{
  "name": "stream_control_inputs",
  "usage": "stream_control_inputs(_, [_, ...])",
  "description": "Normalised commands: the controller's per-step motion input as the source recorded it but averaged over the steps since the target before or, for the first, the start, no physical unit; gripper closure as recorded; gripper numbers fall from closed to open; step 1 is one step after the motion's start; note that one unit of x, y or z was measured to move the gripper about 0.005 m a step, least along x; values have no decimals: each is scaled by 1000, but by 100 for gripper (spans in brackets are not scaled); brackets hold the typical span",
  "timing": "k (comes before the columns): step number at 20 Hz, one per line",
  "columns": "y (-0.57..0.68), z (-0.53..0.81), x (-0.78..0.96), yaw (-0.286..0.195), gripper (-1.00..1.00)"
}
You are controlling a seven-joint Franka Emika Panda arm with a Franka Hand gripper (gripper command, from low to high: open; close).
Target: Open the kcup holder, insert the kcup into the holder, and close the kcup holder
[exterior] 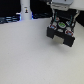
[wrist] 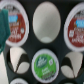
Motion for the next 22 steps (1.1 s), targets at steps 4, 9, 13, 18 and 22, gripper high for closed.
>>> stream_control_inputs(4, [-285,-7,727,15,-100])
stream_control_inputs(9, [-213,-74,707,36,-100])
stream_control_inputs(13, [-68,-232,518,61,-100])
stream_control_inputs(18, [144,-205,175,176,-100])
stream_control_inputs(22, [69,-171,26,261,-100])
